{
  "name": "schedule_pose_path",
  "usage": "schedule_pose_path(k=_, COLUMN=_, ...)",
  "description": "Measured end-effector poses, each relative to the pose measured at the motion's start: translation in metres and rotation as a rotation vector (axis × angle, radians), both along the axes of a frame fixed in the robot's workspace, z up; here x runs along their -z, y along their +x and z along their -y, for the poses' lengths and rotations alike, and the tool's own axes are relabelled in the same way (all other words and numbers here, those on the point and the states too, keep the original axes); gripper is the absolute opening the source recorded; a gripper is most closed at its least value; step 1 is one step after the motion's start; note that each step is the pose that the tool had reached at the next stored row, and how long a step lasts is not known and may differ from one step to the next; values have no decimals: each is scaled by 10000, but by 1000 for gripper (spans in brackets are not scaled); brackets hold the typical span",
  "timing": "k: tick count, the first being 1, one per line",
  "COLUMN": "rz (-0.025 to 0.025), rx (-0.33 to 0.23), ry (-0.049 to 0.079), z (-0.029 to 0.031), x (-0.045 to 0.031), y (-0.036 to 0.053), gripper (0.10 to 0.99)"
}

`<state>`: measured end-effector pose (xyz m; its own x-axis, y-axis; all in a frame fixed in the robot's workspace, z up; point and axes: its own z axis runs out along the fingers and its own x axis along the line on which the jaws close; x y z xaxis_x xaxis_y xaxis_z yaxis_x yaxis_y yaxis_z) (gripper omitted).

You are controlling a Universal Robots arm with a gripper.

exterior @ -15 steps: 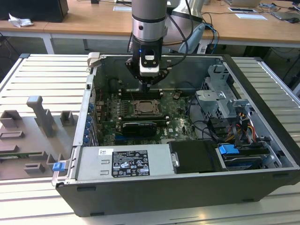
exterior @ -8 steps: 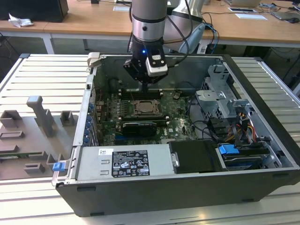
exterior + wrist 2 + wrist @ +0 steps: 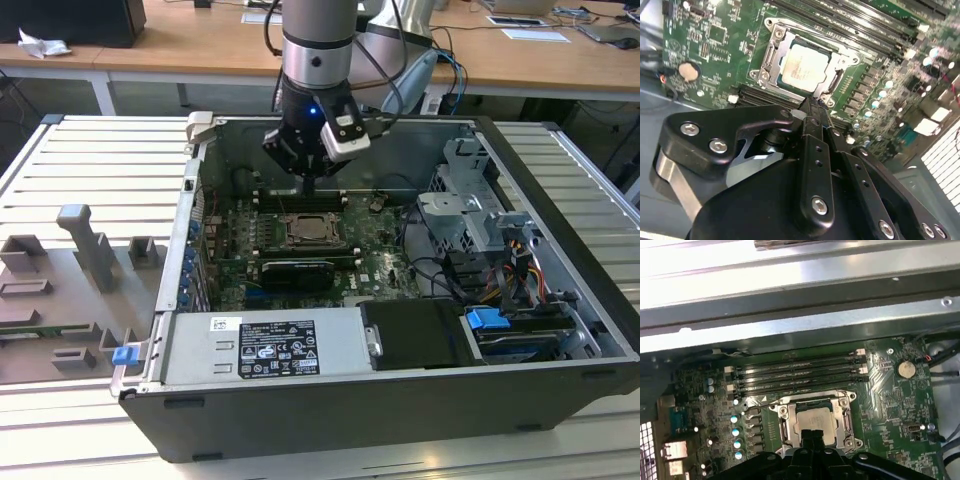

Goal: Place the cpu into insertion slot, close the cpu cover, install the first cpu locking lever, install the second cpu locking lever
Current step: 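Install the first cpu locking lever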

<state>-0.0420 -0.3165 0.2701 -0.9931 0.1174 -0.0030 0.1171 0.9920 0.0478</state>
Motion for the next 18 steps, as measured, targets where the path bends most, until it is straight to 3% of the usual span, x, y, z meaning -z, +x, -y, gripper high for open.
schedule_pose_path(k=4, rz=1, rx=-1145, ry=0, z=0, x=0, y=0, gripper=106)
schedule_pose_path(k=11, rz=2, rx=-1523, ry=2, z=0, x=1, y=-17, gripper=106)
schedule_pose_path(k=18, rz=22, rx=-1523, ry=0, z=0, x=2, y=-249, gripper=106)
